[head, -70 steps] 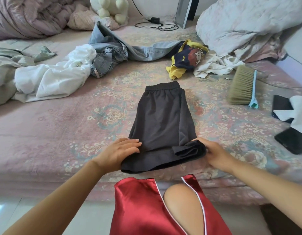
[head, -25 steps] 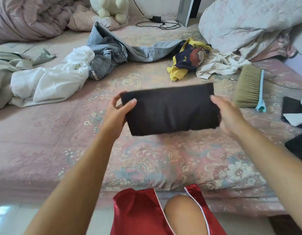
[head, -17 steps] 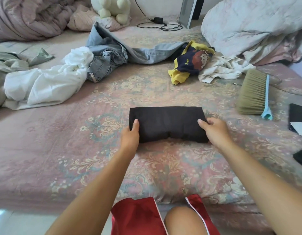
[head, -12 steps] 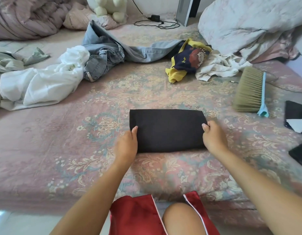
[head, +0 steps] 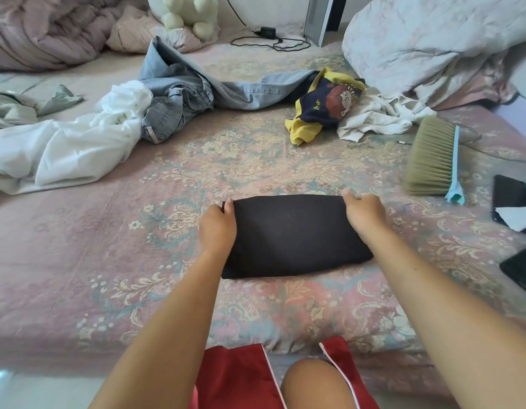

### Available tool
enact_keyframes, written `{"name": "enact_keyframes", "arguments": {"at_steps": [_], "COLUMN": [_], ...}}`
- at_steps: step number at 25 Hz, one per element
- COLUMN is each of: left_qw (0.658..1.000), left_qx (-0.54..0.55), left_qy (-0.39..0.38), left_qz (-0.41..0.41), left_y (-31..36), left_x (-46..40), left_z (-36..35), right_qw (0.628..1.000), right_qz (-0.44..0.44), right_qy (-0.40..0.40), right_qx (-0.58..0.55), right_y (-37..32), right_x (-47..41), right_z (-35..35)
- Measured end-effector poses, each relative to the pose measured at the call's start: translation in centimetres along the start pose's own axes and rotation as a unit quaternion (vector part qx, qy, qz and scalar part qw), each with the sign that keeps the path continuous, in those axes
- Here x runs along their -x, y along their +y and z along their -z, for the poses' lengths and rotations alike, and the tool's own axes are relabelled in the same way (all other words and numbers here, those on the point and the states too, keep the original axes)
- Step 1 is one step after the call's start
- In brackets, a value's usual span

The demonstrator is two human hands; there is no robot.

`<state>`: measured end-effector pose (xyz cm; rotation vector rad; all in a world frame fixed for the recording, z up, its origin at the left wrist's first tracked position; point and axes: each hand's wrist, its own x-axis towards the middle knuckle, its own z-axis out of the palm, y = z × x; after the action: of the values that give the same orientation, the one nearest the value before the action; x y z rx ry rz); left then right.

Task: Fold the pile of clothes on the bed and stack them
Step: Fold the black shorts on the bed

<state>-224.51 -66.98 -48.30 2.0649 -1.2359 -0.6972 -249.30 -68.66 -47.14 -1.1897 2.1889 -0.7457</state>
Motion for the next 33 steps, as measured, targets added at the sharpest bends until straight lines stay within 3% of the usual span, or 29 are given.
{"name": "enact_keyframes", "arguments": {"at_steps": [6, 9, 11, 12, 14, 16, 17, 18, 20, 24, 30, 32, 33], "left_qw": [0.992, 0.983, 0.968, 0.950, 0.911, 0.893, 0.890, 0.891, 0.872, 0.848, 0.851, 0.824, 0.809], "left_qx": [-0.110, -0.164, -0.231, -0.289, -0.381, -0.351, -0.299, -0.255, -0.270, -0.363, -0.423, -0.484, -0.504], "left_qy": [0.042, 0.043, 0.022, 0.016, 0.057, 0.113, 0.099, 0.041, -0.080, -0.156, -0.154, -0.167, -0.139], "left_qz": [-0.053, -0.070, -0.098, -0.112, -0.148, -0.257, -0.328, -0.374, -0.400, -0.352, -0.270, -0.242, -0.266], "left_y": [-0.8, -0.8, -1.1, -1.0, -0.3, 1.0, 1.4, 1.4, -0.1, -2.8, -3.7, -4.3, -4.4], "left_x": [-0.1, 0.1, 0.0, -0.1, -0.3, 0.3, 1.0, 1.9, 3.4, 2.7, 1.9, 1.9, 1.8], "left_z": [-1.8, -1.9, -1.7, -1.6, -1.3, -1.5, -1.8, -2.4, -4.1, -5.2, -2.3, -0.8, -0.2], "right_qw": [0.992, 0.974, 0.960, 0.950, 0.907, 0.858, 0.839, 0.830, 0.827, 0.826, 0.836, 0.838, 0.838], "right_qz": [0.095, 0.179, 0.206, 0.209, 0.270, 0.401, 0.444, 0.446, 0.382, 0.349, 0.342, 0.331, 0.331], "right_qy": [0.082, 0.112, 0.090, 0.070, 0.107, 0.137, 0.096, 0.024, -0.107, -0.146, -0.174, -0.178, -0.176], "right_qx": [-0.006, 0.082, 0.165, 0.220, 0.304, 0.291, 0.300, 0.335, 0.398, 0.417, 0.392, 0.395, 0.398], "right_y": [0.7, 1.3, 1.2, 1.0, 0.2, -1.0, -1.1, -0.9, 1.1, 3.5, 4.1, 4.5, 4.6], "right_x": [-1.2, -1.0, -1.3, -1.2, -0.3, 2.2, 3.7, 4.7, 5.2, 3.3, 3.4, 3.7, 3.9], "right_z": [-1.9, -2.3, -1.7, -1.5, -1.4, -2.2, -2.6, -2.9, -3.4, -3.8, -2.0, -1.0, -0.6]}}
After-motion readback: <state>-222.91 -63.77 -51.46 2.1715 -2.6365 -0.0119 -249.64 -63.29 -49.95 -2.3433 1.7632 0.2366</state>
